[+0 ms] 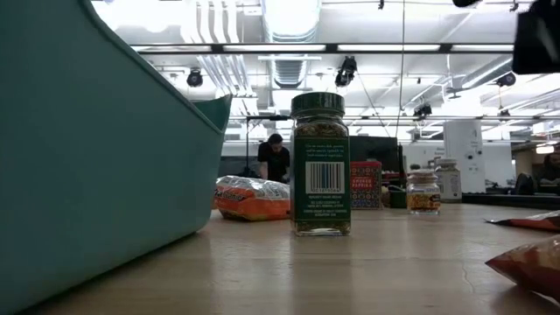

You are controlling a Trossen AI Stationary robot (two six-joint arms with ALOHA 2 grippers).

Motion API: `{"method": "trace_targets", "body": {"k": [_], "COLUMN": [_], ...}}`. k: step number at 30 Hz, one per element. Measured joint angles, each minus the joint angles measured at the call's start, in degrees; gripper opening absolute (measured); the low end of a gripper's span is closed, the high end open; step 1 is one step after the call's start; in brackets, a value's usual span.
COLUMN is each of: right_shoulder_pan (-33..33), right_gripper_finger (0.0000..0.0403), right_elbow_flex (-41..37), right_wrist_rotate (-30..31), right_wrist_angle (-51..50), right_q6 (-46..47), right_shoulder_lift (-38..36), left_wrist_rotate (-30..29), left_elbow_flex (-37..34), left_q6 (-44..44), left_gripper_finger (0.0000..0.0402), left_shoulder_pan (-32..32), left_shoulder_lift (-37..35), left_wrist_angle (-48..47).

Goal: Pick & Place Food Item
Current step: Put the red noodle pack into the green bin

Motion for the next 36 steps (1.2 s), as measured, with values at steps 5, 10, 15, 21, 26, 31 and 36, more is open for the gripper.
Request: {"method": "trace_targets", "body": {"k": [5, 10, 15, 21, 26, 31, 36], "right_shoulder_pan": [0.0, 0.4, 0.7, 0.7, 0.7, 0.7, 0.7], "right_gripper_finger": [0.0206, 0.0206, 0.0206, 0.0206, 0.0206, 0.0206, 0.0206], "right_elbow_flex": [0.6, 0.6, 0.6, 0.2, 0.2, 0.1, 0.0], "right_wrist_rotate": [-6.5, -13.0, -12.6, -11.8, -12.5, -15.2, -15.9], "right_wrist_angle": [0.2, 1.6, 2.2, 2.7, 4.5, 6.0, 7.6], "right_q6": [5.0, 8.7, 8.4, 8.2, 7.5, 7.4, 7.3], "right_shoulder_lift": [4.9, 8.6, 8.9, 11.4, 12.9, 15.2, 17.3], "left_wrist_rotate": [0.0, 0.0, 0.0, 0.0, 0.0, 0.0, 0.0], "left_elbow_flex": [0.0, 0.0, 0.0, 0.0, 0.0, 0.0, 0.0], "left_q6": [0.0, 0.0, 0.0, 0.0, 0.0, 0.0, 0.0], "left_gripper_finger": [0.0, 0.0, 0.0, 0.0, 0.0, 0.0, 0.0], "left_shoulder_pan": [0.0, 0.0, 0.0, 0.0, 0.0, 0.0, 0.0], "left_shoulder_lift": [0.0, 0.0, 0.0, 0.1, 0.2, 0.4, 0.6], "left_wrist_angle": [0.0, 0.0, 0.0, 0.0, 0.0, 0.0, 0.0]}}
